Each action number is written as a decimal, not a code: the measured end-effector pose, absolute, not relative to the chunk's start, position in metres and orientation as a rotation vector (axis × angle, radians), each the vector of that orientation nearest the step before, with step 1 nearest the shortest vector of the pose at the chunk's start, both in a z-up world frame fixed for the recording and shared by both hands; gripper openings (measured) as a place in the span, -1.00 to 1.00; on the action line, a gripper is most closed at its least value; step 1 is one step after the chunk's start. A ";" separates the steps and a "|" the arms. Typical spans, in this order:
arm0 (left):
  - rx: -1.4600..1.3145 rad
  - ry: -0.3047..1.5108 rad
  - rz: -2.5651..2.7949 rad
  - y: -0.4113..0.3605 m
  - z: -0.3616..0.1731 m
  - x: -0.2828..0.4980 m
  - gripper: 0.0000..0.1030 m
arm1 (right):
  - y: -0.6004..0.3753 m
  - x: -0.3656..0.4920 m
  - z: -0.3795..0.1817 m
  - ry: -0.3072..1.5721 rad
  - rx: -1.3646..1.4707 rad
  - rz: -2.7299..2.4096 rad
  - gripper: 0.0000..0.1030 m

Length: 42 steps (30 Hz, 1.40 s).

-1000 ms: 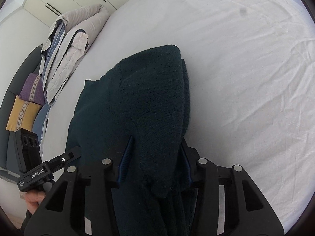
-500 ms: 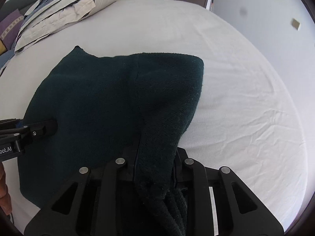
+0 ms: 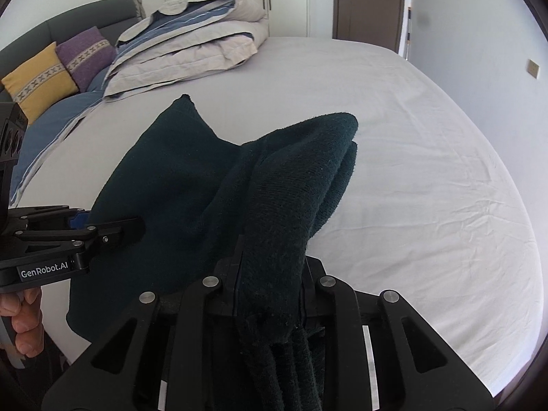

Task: Fold small clothes

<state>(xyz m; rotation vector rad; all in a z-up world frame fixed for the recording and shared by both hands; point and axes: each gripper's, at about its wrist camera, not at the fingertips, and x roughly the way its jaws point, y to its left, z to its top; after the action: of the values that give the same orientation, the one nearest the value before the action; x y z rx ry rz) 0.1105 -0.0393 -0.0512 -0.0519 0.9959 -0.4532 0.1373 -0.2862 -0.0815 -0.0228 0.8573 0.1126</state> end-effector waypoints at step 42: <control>-0.224 0.892 -0.286 0.090 -0.096 -0.013 0.32 | -0.274 -0.025 -0.129 0.755 0.446 0.302 -0.05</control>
<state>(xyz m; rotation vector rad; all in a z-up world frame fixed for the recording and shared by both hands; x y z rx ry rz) -0.0135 0.0903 -0.0963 -0.2236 0.8920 -0.2860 -0.0252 -0.2743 -0.1291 0.4463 0.7554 0.3016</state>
